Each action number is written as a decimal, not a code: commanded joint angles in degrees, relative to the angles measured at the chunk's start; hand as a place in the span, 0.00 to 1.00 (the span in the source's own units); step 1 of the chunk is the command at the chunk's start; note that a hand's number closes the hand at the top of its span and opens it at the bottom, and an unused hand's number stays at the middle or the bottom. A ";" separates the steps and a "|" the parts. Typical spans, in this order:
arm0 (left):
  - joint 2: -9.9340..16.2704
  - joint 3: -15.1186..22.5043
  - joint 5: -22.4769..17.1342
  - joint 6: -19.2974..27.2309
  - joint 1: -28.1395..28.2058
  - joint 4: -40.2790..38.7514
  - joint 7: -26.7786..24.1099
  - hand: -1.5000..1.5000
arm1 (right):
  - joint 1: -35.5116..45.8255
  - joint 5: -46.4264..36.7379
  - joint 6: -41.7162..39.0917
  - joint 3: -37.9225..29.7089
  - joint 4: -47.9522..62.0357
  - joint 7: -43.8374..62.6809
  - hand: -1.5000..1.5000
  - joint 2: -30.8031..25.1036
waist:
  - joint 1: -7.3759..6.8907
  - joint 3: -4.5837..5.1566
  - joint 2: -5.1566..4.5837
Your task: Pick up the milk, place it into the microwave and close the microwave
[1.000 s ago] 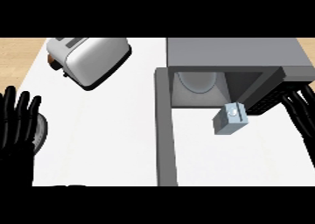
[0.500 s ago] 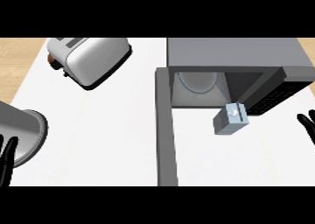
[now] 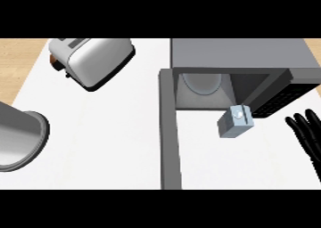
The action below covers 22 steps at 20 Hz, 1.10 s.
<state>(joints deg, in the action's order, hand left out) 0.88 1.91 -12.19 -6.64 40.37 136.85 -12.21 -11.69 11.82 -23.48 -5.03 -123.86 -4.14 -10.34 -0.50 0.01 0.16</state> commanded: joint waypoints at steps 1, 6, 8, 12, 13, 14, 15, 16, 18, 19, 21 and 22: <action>-0.84 0.79 0.12 -3.78 6.69 0.88 -4.58 0.00 | 2.72 -5.17 0.60 0.46 6.14 -3.12 0.00 1.49 | -0.40 -0.01 -0.01; -0.25 -6.09 -4.06 -9.50 8.04 -5.22 -10.15 0.00 | 4.99 -7.51 1.17 0.63 8.48 -2.93 0.00 1.52 | -0.22 0.01 -0.03; -0.57 -5.83 -5.31 -9.80 12.50 1.91 -8.15 0.00 | 3.41 -11.23 0.93 0.80 12.93 -9.65 0.00 2.33 | -0.33 -0.03 -0.01; -0.86 -3.83 -3.21 -8.67 12.99 1.09 -10.27 0.00 | 12.44 -13.94 2.53 0.44 20.45 -8.36 0.00 1.22 | -0.70 -0.02 -0.06; -0.49 -7.60 -6.45 -9.03 9.16 0.28 -7.33 0.00 | 9.86 -17.03 3.71 2.69 23.03 -12.35 0.00 3.48 | -0.26 -0.02 -0.13; -0.20 -8.15 -6.66 -9.28 7.74 -0.55 -6.45 0.00 | 10.34 -16.55 3.14 1.49 23.43 -12.33 0.00 2.31 | -0.08 -0.02 -0.13; -0.86 -6.02 -5.04 -12.43 14.74 0.03 -11.98 0.00 | 13.35 -17.20 4.02 0.38 26.05 -11.68 0.00 1.64 | -0.81 -0.02 -0.03; -0.86 -6.53 -5.81 -13.81 15.73 -0.62 -12.11 0.00 | 17.57 -17.50 4.53 -1.64 32.36 -14.11 0.00 0.81 | -1.40 -0.04 -0.13; -0.87 -6.74 -5.56 -14.69 18.05 -2.10 -16.50 0.00 | 13.35 -18.64 4.46 -0.50 30.21 -15.93 0.00 1.08 | -0.77 -0.01 0.03; -0.65 -9.09 -7.36 -13.02 13.33 -0.29 -10.19 0.00 | 13.45 -21.70 7.41 1.83 30.63 -17.23 0.00 3.67 | -0.21 -0.02 -0.10; -0.86 -9.91 -6.52 -14.62 13.70 -5.36 -14.74 0.00 | 19.00 -21.50 7.56 -1.30 37.89 -18.28 0.00 1.47 | -0.65 -0.02 -0.13; -0.86 -9.14 -7.08 -14.95 14.83 -1.51 -12.18 0.00 | 17.02 -23.24 9.46 -0.70 39.36 -21.84 0.00 2.70 | -0.48 -0.04 -0.15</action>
<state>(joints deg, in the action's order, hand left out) 0.33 -6.68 -18.36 -19.86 53.89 134.56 -23.93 3.61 -8.41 -16.82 -4.86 -91.57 -20.61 -8.02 -1.02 -0.01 0.05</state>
